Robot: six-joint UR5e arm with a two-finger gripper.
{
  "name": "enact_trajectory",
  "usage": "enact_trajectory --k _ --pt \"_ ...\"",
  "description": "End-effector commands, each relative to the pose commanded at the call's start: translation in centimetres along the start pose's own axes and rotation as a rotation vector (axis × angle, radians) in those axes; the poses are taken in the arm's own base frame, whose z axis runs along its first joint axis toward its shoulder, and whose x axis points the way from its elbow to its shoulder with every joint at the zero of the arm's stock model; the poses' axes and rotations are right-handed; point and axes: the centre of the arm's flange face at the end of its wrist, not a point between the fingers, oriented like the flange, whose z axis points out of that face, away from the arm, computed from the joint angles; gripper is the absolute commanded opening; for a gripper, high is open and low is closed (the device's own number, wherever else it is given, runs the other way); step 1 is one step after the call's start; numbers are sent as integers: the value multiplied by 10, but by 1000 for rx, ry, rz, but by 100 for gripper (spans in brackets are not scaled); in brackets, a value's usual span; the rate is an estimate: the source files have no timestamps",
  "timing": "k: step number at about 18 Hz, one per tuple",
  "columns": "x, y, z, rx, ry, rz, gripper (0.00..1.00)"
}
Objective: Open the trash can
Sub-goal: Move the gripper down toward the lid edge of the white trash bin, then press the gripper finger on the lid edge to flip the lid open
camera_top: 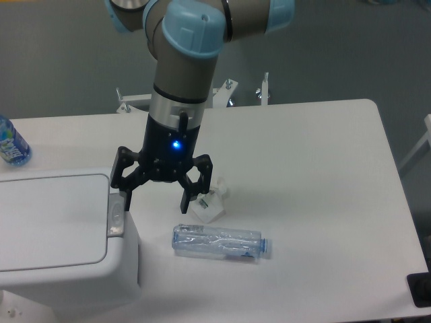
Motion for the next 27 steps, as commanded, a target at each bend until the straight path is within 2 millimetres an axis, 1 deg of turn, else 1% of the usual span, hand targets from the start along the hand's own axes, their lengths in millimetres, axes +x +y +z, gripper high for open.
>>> enact_trajectory --k 8,23,27 --pt "1 0 3 -4 2 3 100" --pt "-1 3 15 -8 4 4 100" --pt "-1 2 14 -7 4 5 100"
